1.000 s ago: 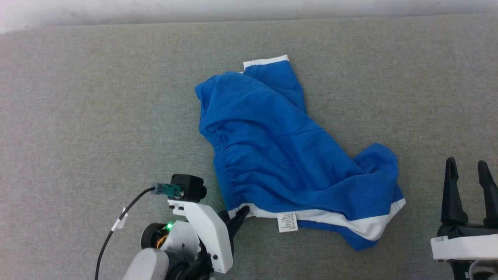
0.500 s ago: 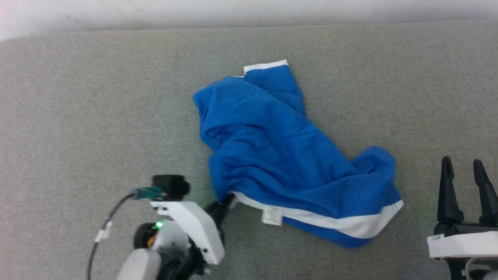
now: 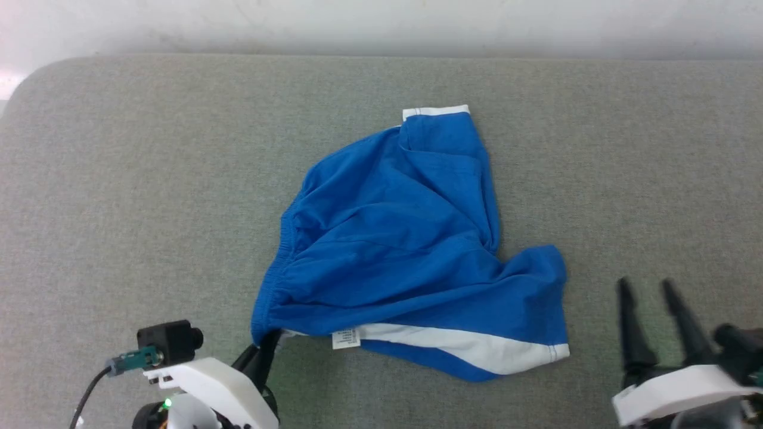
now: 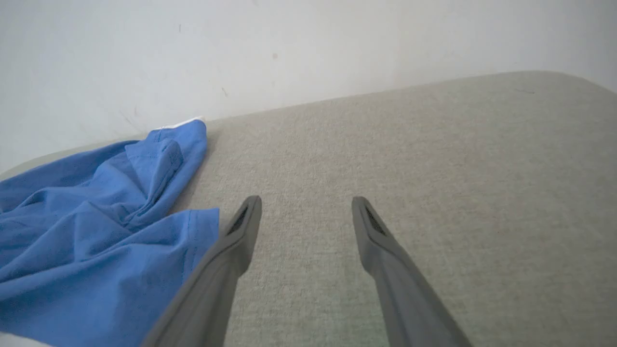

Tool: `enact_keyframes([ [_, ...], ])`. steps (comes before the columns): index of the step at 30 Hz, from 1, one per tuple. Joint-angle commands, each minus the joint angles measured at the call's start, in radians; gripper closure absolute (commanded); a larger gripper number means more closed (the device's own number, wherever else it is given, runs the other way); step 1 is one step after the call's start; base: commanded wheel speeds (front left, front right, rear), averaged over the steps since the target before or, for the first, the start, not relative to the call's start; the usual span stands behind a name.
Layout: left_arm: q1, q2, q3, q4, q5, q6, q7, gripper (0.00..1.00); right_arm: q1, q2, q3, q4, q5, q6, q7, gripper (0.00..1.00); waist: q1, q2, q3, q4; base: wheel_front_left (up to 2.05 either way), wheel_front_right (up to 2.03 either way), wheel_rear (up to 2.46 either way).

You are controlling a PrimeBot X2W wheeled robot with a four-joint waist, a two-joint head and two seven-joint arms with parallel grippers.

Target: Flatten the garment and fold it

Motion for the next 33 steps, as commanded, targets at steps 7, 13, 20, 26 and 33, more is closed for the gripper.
enact_keyframes([
  [7,-0.006,-0.033,-0.039,0.002,-0.007,-0.007,-0.018,1.00,0.053,0.002,0.089,-0.088,-0.002,-0.001,0.310,0.00,0.0000,0.0000,-0.001,0.023,0.00,0.00,0.00],
  [13,-0.027,-0.035,-0.052,0.011,-0.005,-0.015,-0.024,1.00,0.119,0.002,0.144,-0.210,0.003,-0.001,0.569,0.00,0.0000,0.0000,0.020,0.028,0.00,0.00,0.00],
  [20,-0.051,-0.036,-0.054,0.022,-0.013,-0.023,-0.032,1.00,0.141,0.002,0.163,-0.260,0.017,-0.001,0.643,0.00,0.0000,0.0000,0.048,0.030,0.00,0.00,0.00],
  [26,-0.067,-0.034,-0.051,0.028,-0.017,-0.023,-0.036,1.00,0.163,0.002,0.190,-0.249,0.041,-0.001,0.718,0.00,0.0000,0.0000,0.063,0.034,0.00,0.00,0.00],
  [33,-0.078,-0.035,-0.049,0.038,-0.025,-0.025,-0.044,1.00,0.142,0.002,0.184,-0.265,0.029,-0.001,0.703,0.02,0.0000,0.0000,0.072,0.029,0.00,0.00,0.00],
])
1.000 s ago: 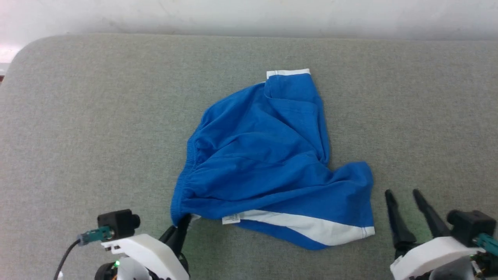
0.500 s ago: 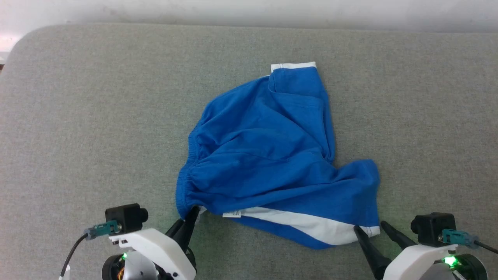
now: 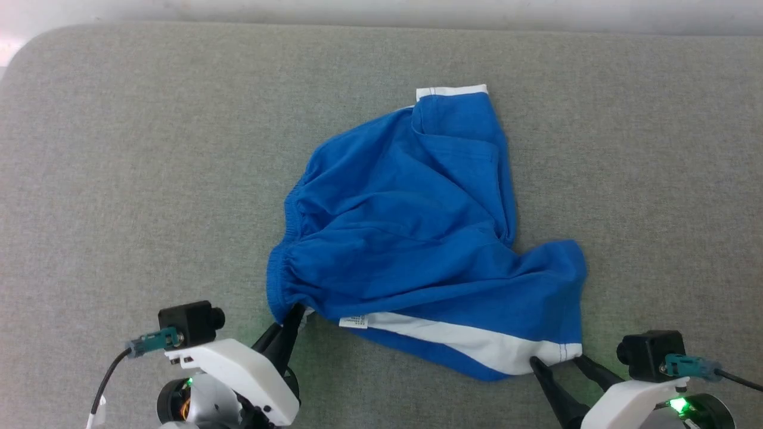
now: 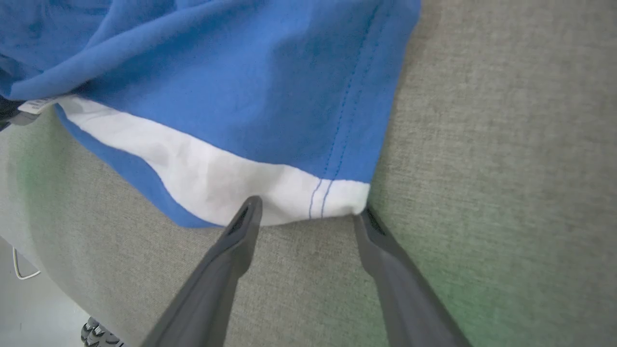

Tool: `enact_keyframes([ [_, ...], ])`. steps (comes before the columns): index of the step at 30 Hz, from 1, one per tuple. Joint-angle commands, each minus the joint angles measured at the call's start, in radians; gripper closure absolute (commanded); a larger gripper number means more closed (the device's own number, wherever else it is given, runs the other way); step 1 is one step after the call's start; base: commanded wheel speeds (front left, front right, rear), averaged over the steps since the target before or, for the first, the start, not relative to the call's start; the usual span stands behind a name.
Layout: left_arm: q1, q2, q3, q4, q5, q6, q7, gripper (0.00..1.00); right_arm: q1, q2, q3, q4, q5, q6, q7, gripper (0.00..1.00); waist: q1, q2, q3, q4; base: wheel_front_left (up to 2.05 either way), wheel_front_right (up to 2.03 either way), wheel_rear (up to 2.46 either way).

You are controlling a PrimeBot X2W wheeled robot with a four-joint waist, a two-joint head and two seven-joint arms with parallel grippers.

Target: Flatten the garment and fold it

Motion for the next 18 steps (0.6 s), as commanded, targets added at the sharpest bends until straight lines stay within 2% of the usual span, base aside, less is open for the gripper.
enact_keyframes([
  [1,-0.016,-0.002,0.000,0.006,-0.006,-0.011,-0.005,1.00,-0.006,0.000,0.004,0.013,-0.006,-0.001,-0.006,0.10,0.0000,0.0000,0.002,-0.001,0.00,0.00,0.00],
  [2,-0.018,-0.002,0.000,0.007,-0.006,-0.011,-0.006,1.00,-0.011,0.000,0.005,0.013,-0.006,-0.001,-0.015,0.38,0.0000,0.0000,0.003,-0.002,0.00,0.00,0.00],
  [3,-0.019,-0.002,0.000,0.009,-0.007,-0.012,-0.008,1.00,-0.017,0.000,0.004,0.015,-0.006,-0.001,-0.025,0.60,0.0000,0.0000,0.004,-0.003,0.00,0.00,0.00],
  [4,-0.021,-0.003,0.000,0.011,-0.008,-0.012,-0.010,1.00,-0.023,0.000,0.006,0.018,-0.008,-0.001,-0.035,0.75,0.0000,0.0000,0.005,-0.004,0.00,0.00,0.00],
  [5,-0.022,-0.003,0.001,0.013,-0.009,-0.013,-0.012,1.00,-0.029,0.000,0.007,0.021,-0.009,-0.001,-0.046,0.99,0.0000,0.0000,0.005,-0.004,0.00,0.00,0.00],
  [12,-0.023,-0.007,0.013,0.019,-0.021,-0.013,-0.034,1.00,-0.069,0.000,0.004,0.030,-0.026,-0.001,-0.149,1.00,0.0000,0.0000,-0.010,-0.010,0.00,0.00,0.00],
  [18,-0.030,-0.020,0.043,-0.037,-0.055,-0.014,-0.074,1.00,-0.122,0.000,-0.040,-0.013,-0.021,-0.001,-0.254,1.00,0.0000,0.0000,-0.047,-0.028,0.00,0.00,0.00],
])
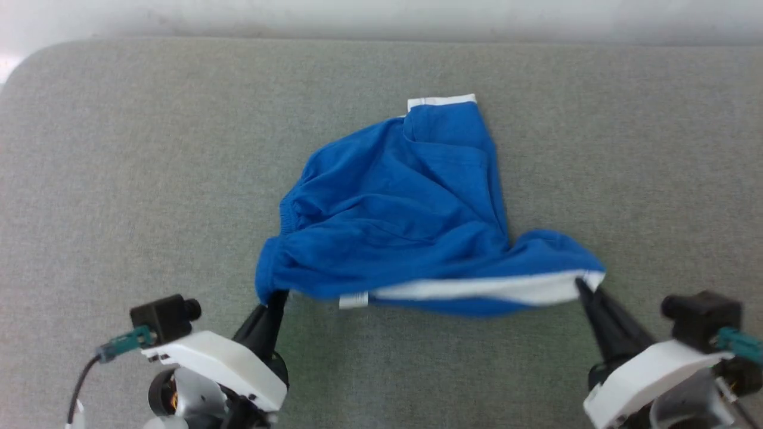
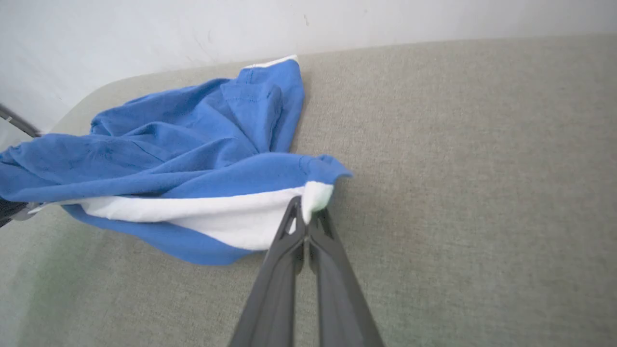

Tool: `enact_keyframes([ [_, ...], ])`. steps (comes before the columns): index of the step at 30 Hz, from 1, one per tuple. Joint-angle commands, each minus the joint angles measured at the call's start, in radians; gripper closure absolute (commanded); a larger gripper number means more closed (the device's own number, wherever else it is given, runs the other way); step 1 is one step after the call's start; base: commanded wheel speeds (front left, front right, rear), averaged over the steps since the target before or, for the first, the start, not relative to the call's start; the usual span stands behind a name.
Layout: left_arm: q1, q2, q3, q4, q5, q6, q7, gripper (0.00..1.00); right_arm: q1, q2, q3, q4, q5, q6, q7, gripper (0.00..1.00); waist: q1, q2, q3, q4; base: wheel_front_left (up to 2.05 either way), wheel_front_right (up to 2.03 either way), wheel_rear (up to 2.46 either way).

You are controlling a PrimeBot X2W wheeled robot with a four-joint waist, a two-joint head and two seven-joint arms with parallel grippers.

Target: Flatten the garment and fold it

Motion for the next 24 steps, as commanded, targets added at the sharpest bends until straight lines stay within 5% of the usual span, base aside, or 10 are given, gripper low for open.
enact_keyframes([
  [1,-0.031,-0.008,0.013,-0.029,-0.018,-0.006,-0.014,1.00,-0.039,0.000,-0.012,-0.022,-0.003,-0.001,-0.023,1.00,0.0000,-0.0001,-0.022,-0.013,0.00,0.00,0.00],
  [14,-0.365,0.042,0.073,-0.152,-0.087,0.062,0.131,1.00,-0.453,-0.067,0.006,-0.122,0.042,-0.001,0.073,1.00,0.0000,-0.0001,-0.085,-0.044,0.00,0.00,0.00],
  [24,-0.756,0.120,0.080,0.073,-0.056,0.185,0.306,1.00,-0.839,-0.136,0.060,0.078,0.092,-0.001,0.226,1.00,0.0000,-0.0001,-0.064,-0.068,0.00,0.00,0.00],
])
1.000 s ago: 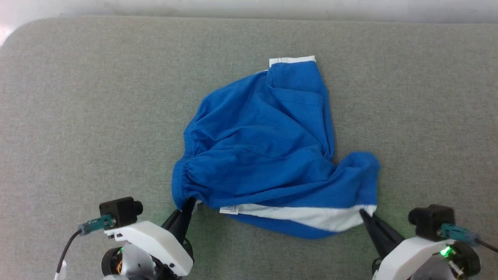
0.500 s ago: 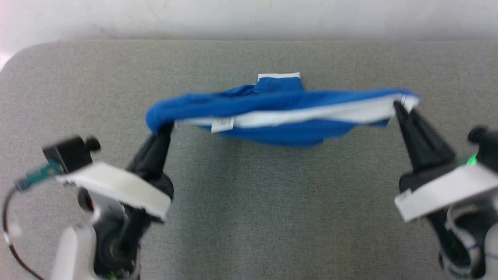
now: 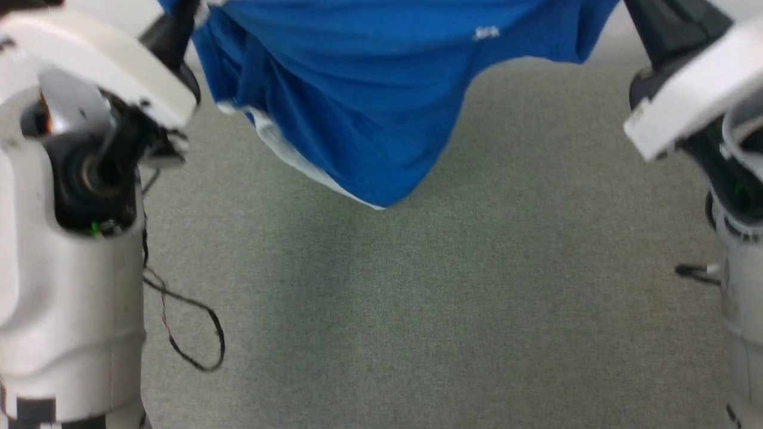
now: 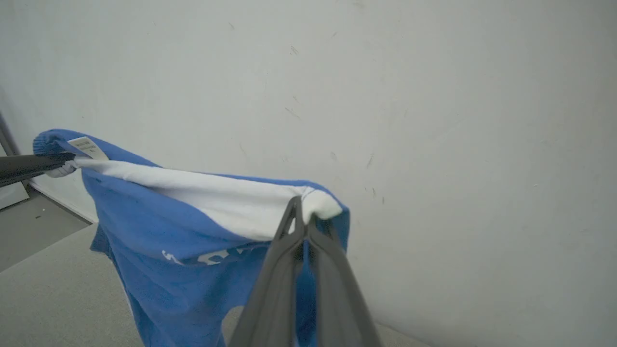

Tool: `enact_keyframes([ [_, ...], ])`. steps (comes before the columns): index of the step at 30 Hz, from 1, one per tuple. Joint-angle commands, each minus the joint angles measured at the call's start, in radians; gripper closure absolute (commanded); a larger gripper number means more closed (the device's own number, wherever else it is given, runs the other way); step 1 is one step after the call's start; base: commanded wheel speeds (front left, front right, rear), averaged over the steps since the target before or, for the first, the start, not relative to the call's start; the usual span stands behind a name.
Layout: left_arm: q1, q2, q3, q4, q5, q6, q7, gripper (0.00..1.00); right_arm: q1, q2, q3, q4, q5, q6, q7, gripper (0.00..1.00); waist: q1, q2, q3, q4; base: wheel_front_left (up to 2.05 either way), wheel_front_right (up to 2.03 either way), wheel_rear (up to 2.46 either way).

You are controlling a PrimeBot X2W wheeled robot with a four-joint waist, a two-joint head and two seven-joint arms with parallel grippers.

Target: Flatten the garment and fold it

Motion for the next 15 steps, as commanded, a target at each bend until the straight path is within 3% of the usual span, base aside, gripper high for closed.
enact_keyframes([
  [1,-0.035,0.007,-0.002,0.018,0.013,0.006,0.004,1.00,-0.036,0.001,0.002,0.021,0.003,-0.001,0.006,1.00,-0.0001,-0.0001,0.026,-0.009,0.00,0.00,0.00],
  [10,-0.317,0.035,-0.019,0.195,0.077,0.016,-0.029,1.00,-0.395,0.002,0.049,0.264,-0.095,-0.001,-0.018,1.00,-0.0001,-0.0001,0.228,-0.025,0.00,0.00,0.00],
  [15,-0.458,0.037,-0.015,0.243,0.092,-0.023,-0.112,1.00,-0.580,0.006,0.074,0.378,-0.172,-0.001,-0.078,1.00,-0.0001,-0.0001,0.358,-0.025,0.00,0.00,0.00],
])
